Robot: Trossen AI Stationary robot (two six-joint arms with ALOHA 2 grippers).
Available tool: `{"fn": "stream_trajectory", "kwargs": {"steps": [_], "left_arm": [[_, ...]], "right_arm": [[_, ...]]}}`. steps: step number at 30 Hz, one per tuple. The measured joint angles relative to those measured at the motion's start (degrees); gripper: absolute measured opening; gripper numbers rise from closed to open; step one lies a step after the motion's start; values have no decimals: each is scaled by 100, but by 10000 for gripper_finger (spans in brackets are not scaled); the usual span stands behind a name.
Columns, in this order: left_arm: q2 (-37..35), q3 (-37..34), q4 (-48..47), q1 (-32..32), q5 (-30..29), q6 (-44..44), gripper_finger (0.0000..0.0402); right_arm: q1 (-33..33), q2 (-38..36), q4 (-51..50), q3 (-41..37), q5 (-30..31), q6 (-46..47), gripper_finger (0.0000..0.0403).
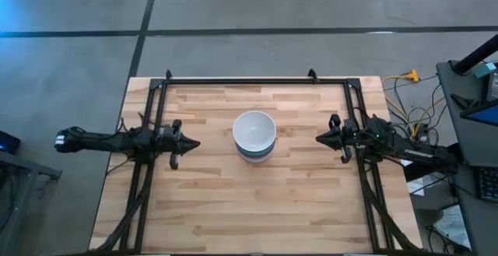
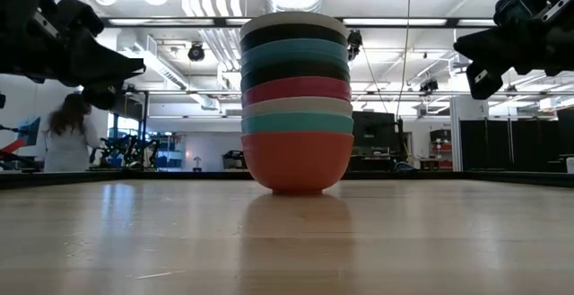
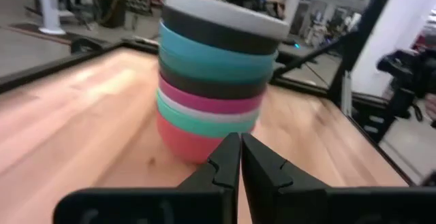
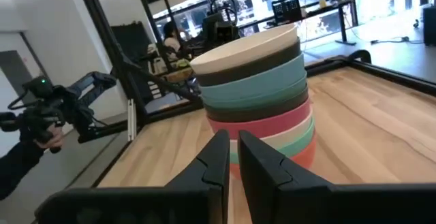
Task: Nest bowls inside each other
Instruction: Return to Home Position
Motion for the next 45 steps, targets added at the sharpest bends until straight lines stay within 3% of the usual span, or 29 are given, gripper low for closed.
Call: {"fn": "stream_trajectory", "kwargs": {"steps": [7, 14, 23, 37, 45], "left_arm": [[404, -2, -34, 0, 207, 3, 0], [760, -7, -34, 2, 203, 117, 0], [1091, -9, -32, 2, 198, 316, 0], [1263, -11, -30, 2, 179, 315, 0], [1261, -11, -30, 2, 179, 315, 0]], "right_arm": [[0, 357, -4, 2, -37, 397, 27], [-2, 1043, -7, 2, 8, 67, 27], [-2, 1609, -62, 2, 1189, -781, 27], [437, 822, -155, -2, 1213, -1245, 27], [599, 720, -150, -2, 1211, -264, 27]]}}
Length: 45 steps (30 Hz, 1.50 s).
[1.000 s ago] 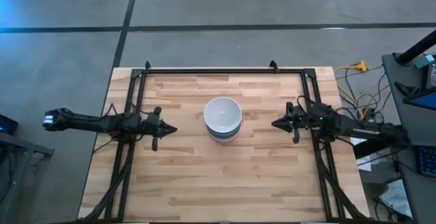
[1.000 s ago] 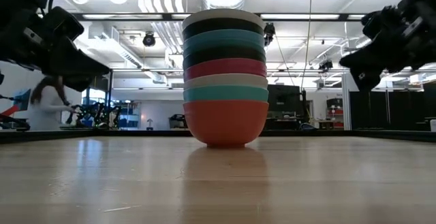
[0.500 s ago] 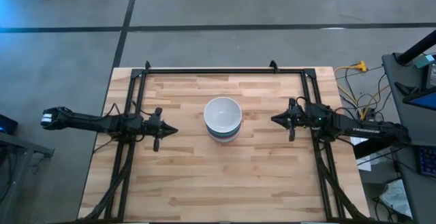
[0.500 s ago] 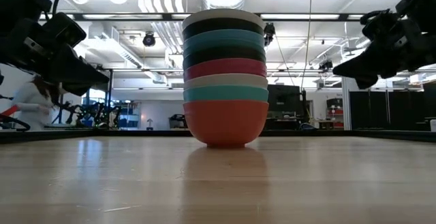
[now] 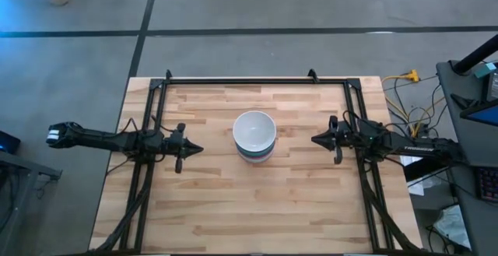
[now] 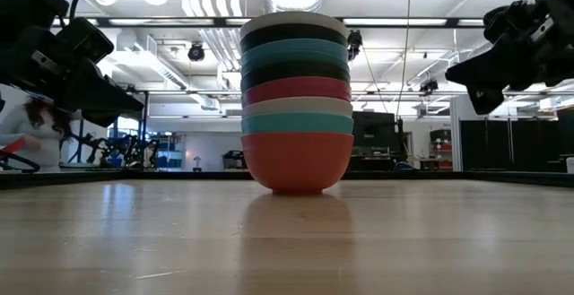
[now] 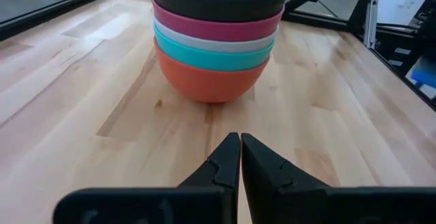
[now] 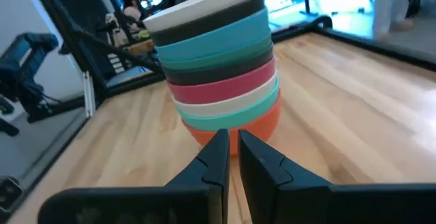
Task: Nest bowls inside each other
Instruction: Return to Home Position
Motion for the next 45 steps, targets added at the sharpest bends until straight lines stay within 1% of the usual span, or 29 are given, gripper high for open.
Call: {"fn": "stream_trajectory", "kwargs": {"steps": [2, 7, 45], "left_arm": [[0, 0, 0, 0, 0, -2, 0], [0, 0, 0, 0, 0, -2, 0], [0, 0, 2, -2, 4, -2, 0]], "right_arm": [[0, 5, -2, 0, 0, 156, 27], [0, 4, 2, 0, 0, 25, 27], [0, -1, 4, 0, -1, 54, 27]]}}
